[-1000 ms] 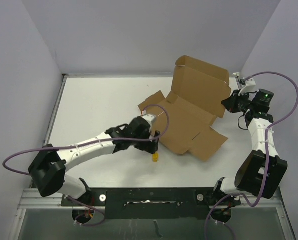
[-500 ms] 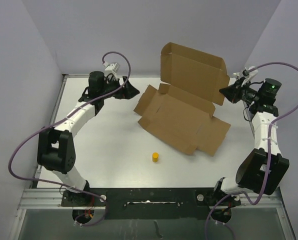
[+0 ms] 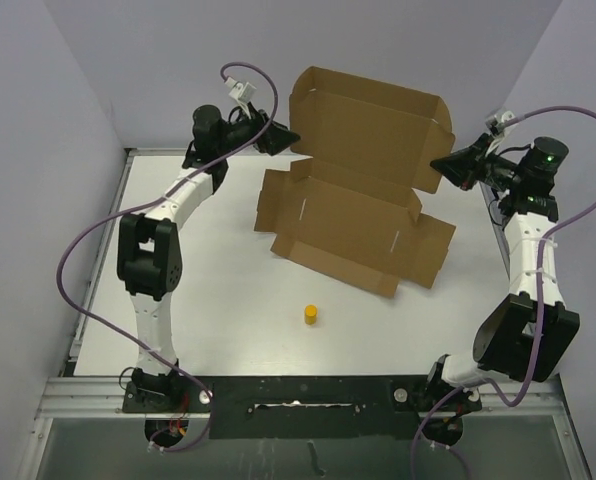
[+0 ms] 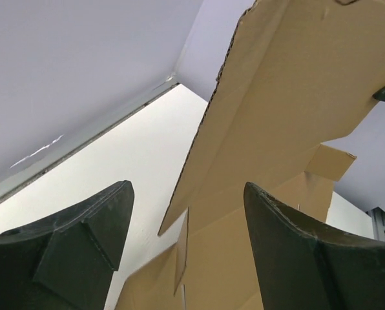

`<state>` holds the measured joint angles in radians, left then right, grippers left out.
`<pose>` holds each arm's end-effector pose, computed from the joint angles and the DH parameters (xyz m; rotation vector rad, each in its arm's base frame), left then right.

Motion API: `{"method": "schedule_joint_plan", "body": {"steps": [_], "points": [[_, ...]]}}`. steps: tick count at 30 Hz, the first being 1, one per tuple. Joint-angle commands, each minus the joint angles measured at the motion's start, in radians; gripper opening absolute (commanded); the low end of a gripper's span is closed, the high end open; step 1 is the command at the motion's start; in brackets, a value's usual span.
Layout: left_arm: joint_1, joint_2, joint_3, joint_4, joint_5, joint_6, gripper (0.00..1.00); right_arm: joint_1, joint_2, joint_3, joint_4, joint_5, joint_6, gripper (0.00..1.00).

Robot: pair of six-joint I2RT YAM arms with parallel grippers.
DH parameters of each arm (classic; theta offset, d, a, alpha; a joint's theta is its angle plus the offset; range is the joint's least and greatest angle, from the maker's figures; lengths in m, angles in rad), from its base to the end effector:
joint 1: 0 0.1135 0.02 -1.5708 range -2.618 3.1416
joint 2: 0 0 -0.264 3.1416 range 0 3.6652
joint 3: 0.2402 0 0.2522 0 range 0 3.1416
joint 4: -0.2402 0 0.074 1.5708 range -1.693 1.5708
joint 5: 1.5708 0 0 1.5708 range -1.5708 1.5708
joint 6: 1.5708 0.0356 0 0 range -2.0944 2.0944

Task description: Fold the paper box

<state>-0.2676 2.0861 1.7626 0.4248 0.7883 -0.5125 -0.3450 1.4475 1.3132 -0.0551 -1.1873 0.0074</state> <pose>0.4755 -0.1566 0.3323 0.4934 1.5459 -1.1874 0.3161 -0.0785 0.3857 -0.5553 1.6077 0.7819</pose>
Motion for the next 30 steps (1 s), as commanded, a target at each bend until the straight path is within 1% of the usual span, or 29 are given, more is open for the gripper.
{"method": "schedule_joint_plan", "body": {"steps": [1,3,4,9,11,12,16,17,19,21,24,27,29,30], "points": [[-0.013,0.06,0.114,0.112,0.09,-0.047,0.66,0.009,-0.004,0.066,0.066,-0.081,0.031,0.0],[-0.023,0.077,0.139,0.124,0.118,-0.049,0.63,0.011,0.001,0.072,0.066,-0.09,0.033,0.0],[-0.03,0.083,0.154,0.127,0.129,-0.05,0.58,0.012,0.004,0.077,0.066,-0.094,0.033,0.0],[-0.035,0.107,0.189,0.197,0.16,-0.089,0.21,0.013,0.01,0.093,0.053,-0.101,0.024,0.0],[-0.033,0.11,0.2,0.218,0.173,-0.094,0.03,0.013,0.013,0.107,0.019,-0.094,-0.003,0.0],[-0.033,0.109,0.204,0.228,0.18,-0.091,0.0,0.012,0.017,0.115,-0.002,-0.088,-0.018,0.0],[-0.027,0.091,0.184,0.326,0.202,-0.087,0.0,0.014,0.027,0.154,-0.098,-0.052,-0.101,0.0],[-0.023,0.087,0.183,0.337,0.204,-0.086,0.0,0.014,0.03,0.169,-0.135,-0.046,-0.135,0.05],[-0.013,0.083,0.187,0.35,0.212,-0.083,0.0,0.014,0.036,0.204,-0.194,-0.035,-0.18,0.15],[-0.003,0.081,0.189,0.354,0.217,-0.082,0.0,0.014,0.042,0.238,-0.223,-0.027,-0.201,0.3],[0.001,0.077,0.185,0.38,0.234,-0.083,0.0,0.021,0.061,0.294,-0.245,-0.021,-0.205,0.49],[0.0,0.074,0.181,0.392,0.246,-0.091,0.0,0.033,0.093,0.352,-0.256,-0.008,-0.199,0.64],[0.0,0.072,0.172,0.406,0.253,-0.1,0.0,0.042,0.115,0.384,-0.256,-0.006,-0.198,0.72],[-0.001,0.071,0.17,0.411,0.259,-0.102,0.0,0.045,0.128,0.395,-0.235,0.004,-0.188,0.77]]}}
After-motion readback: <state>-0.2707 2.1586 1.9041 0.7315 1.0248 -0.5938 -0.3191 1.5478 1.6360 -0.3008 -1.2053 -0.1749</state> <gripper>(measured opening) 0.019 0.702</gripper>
